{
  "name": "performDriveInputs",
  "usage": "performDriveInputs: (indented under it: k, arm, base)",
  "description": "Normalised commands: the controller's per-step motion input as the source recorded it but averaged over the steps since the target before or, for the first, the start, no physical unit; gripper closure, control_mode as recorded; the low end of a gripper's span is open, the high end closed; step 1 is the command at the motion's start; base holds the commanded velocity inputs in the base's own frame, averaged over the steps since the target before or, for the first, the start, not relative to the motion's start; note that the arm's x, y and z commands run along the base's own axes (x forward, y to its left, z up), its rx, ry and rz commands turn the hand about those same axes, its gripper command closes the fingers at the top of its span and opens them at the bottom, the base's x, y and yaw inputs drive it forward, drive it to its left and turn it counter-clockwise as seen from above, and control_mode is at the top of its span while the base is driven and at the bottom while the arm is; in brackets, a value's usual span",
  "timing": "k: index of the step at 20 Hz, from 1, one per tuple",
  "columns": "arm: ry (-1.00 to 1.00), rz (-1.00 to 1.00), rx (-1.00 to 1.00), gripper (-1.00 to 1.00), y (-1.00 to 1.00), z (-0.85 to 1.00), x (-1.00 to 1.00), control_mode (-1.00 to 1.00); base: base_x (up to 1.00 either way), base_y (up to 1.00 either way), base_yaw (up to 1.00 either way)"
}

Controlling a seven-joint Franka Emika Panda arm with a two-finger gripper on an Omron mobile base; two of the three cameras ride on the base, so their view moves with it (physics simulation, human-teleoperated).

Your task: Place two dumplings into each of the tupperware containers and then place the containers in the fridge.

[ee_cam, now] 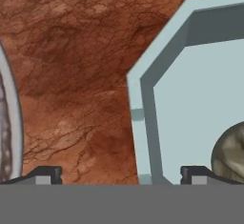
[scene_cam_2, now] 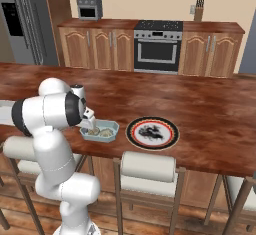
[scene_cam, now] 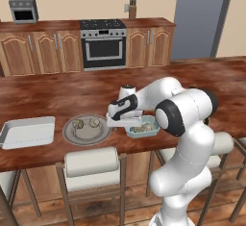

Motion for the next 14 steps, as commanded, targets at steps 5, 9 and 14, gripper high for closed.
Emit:
performDriveInputs:
  k: [5,9,14]
  arm:
    - [0.0,0.0,0.0,1.0,0.04,-0.01,0.0,-1.0]
    - [0.0,0.0,0.0,1.0,0.0,0.0,0.0,-1.0]
    - [0.0,0.0,0.0,1.0,0.0,0.0,0.0,-1.0]
  base:
    - [0.0,0.0,0.0]
    - [0.0,0.0,0.0]
    - [0.0,0.0,0.0]
